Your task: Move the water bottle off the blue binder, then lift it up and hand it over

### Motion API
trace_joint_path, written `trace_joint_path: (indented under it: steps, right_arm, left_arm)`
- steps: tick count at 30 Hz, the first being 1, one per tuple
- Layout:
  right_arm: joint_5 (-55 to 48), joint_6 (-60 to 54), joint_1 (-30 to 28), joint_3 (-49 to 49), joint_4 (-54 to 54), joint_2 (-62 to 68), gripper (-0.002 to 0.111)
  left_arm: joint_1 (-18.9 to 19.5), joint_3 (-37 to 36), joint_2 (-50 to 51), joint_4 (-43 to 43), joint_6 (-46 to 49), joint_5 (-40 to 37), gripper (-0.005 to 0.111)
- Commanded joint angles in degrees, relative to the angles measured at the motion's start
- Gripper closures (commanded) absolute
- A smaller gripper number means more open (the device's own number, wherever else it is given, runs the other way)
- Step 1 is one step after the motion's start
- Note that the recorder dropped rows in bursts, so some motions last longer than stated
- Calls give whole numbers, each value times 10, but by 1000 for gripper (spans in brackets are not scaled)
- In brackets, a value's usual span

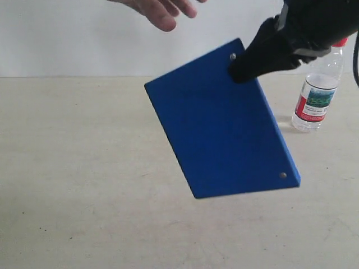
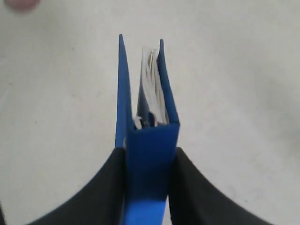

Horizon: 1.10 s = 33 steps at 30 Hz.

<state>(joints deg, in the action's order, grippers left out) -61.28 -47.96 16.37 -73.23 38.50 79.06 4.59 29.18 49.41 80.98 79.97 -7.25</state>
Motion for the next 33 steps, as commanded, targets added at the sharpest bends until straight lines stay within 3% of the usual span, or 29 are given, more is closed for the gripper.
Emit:
trace_joint_path:
  steps: [1, 6, 11, 17, 28, 33]
  right_arm:
    - [110, -8, 8, 0, 17, -42, 108]
    - [197, -15, 8, 0, 24, -39, 108]
    - [276, -115, 8, 0, 140, -37, 108]
    - [278, -130, 8, 0, 165, -37, 108]
    - [294, -138, 8, 0, 165, -37, 108]
    - [260, -136, 8, 0, 164, -37, 92]
  left_arm:
    - [2, -58, -64, 2, -29, 45, 102]
    - [2, -112, -121, 8, -69, 122, 102]
    - [2, -158, -156, 11, -118, 166, 102]
    - [2, -193, -158, 11, -134, 167, 102]
    - [2, -196, -159, 11, -140, 188, 102]
    - [2, -191, -170, 11, -147, 200, 102]
